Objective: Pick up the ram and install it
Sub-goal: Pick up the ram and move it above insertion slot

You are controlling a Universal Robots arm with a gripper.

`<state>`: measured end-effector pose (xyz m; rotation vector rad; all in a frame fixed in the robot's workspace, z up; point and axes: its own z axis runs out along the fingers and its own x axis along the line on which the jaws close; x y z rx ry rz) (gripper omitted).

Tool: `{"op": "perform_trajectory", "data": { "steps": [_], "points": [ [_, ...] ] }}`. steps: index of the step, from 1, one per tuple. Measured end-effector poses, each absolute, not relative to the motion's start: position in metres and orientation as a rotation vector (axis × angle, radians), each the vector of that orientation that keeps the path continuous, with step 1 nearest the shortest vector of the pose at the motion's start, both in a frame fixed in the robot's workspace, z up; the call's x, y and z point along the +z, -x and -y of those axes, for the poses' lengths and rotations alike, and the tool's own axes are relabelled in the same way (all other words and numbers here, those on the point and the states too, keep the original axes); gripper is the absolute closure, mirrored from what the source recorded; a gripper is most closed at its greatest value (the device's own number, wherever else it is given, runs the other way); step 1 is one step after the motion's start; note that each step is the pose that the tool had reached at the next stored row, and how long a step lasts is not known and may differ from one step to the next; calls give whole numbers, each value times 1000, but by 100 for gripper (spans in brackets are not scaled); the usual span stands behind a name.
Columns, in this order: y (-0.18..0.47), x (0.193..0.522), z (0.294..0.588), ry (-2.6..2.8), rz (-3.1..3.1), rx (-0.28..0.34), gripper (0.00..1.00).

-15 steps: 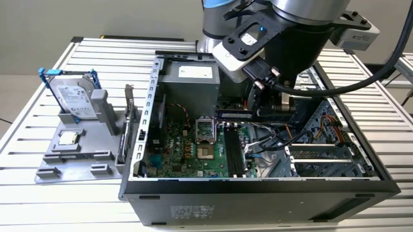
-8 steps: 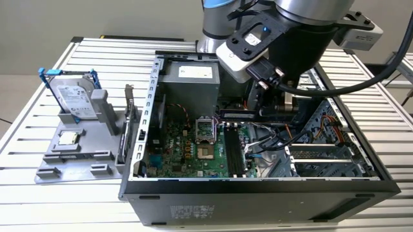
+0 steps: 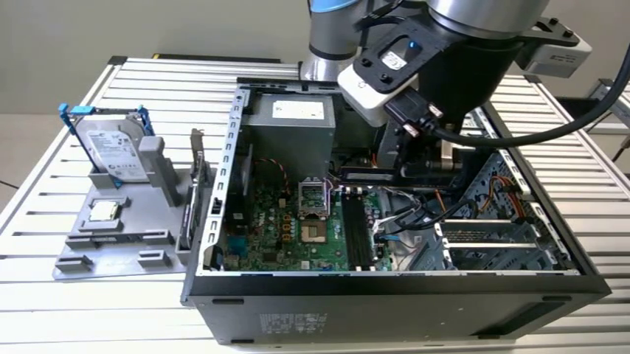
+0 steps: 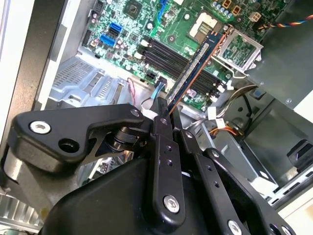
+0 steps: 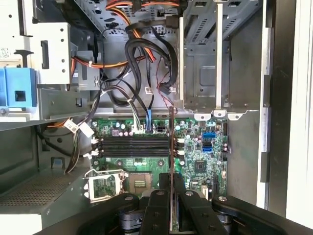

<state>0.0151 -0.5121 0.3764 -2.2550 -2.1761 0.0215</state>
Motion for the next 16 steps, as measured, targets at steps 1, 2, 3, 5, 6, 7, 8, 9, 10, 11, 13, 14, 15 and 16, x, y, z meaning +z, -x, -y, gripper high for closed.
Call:
{"op": "perform_trajectory", "data": {
  "steps": [1,2,3,5,6,7,8,9,10,11,13,14,15,16],
  "points": [
    [-16,376,512,2255,2176,21,100],
    [-17,376,512,2255,2176,21,100],
    [-18,376,512,2255,2176,21,100],
    [-20,376,512,2255,2176,22,100],
    [-21,376,512,2255,2176,22,100],
    [-22,376,512,2255,2176,22,100],
    [-23,376,512,2255,2176,22,100],
    [-24,376,512,2255,2176,22,100],
    [-24,376,512,2255,2176,21,100],
    [-25,376,512,2255,2176,22,100],
    [-26,376,512,2255,2176,21,100],
    [-26,376,512,2255,2176,22,100],
    [-27,376,512,2255,2176,22,100],
    [-27,376,512,2255,2176,21,100]
  ]
}}
